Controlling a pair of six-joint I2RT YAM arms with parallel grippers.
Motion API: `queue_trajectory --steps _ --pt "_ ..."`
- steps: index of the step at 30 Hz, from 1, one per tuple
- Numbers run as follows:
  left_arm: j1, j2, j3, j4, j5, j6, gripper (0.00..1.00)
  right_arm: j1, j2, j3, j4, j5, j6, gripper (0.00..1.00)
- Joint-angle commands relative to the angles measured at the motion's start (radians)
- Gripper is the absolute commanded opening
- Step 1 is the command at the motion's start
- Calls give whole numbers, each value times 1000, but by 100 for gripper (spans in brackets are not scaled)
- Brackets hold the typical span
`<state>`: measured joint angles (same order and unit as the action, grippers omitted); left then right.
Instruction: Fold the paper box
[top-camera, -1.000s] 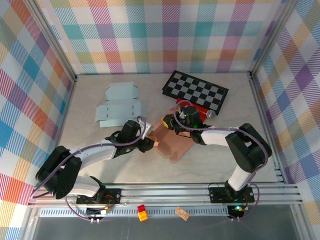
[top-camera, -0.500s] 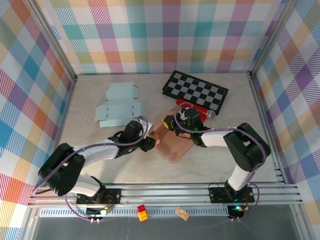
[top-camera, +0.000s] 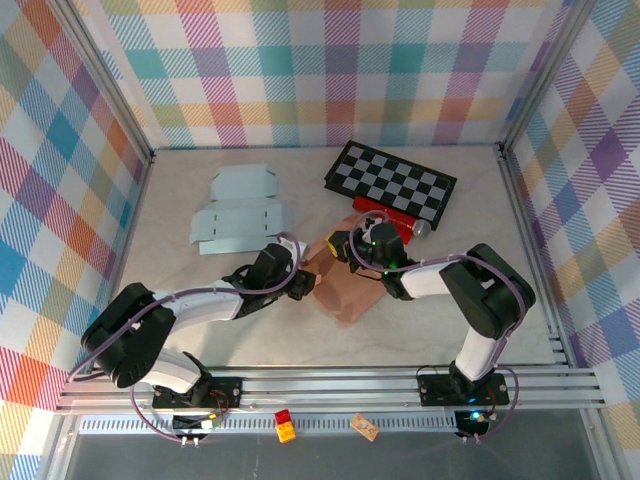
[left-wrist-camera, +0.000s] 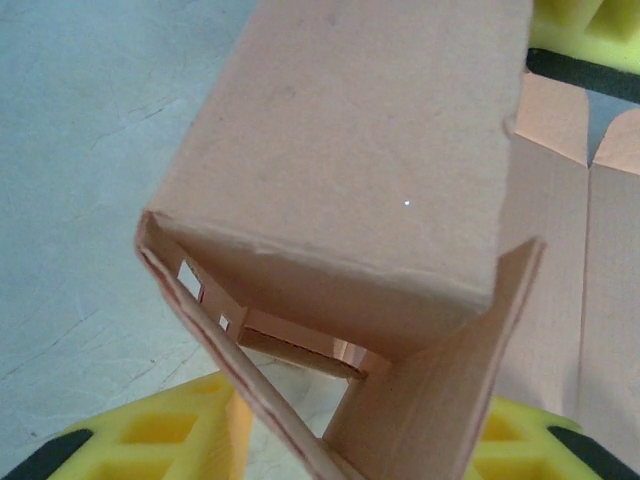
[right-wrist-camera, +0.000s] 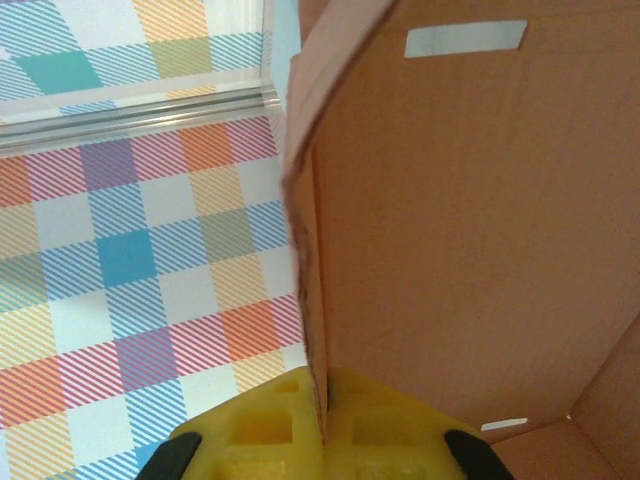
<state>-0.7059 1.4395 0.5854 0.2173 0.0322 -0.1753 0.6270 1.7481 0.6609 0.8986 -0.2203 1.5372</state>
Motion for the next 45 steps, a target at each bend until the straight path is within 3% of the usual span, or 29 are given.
queue_trajectory --steps 1,28,45 --pt "-14 16 -6 40 -14 -20 35 10 21 -13 59 21 33 0" --pt "-67 96 60 67 -189 -156 34 35 12 -27 74 65 66 0" --pt "-89 148 136 0 -269 -228 17 58 8 -23 45 76 72 0"
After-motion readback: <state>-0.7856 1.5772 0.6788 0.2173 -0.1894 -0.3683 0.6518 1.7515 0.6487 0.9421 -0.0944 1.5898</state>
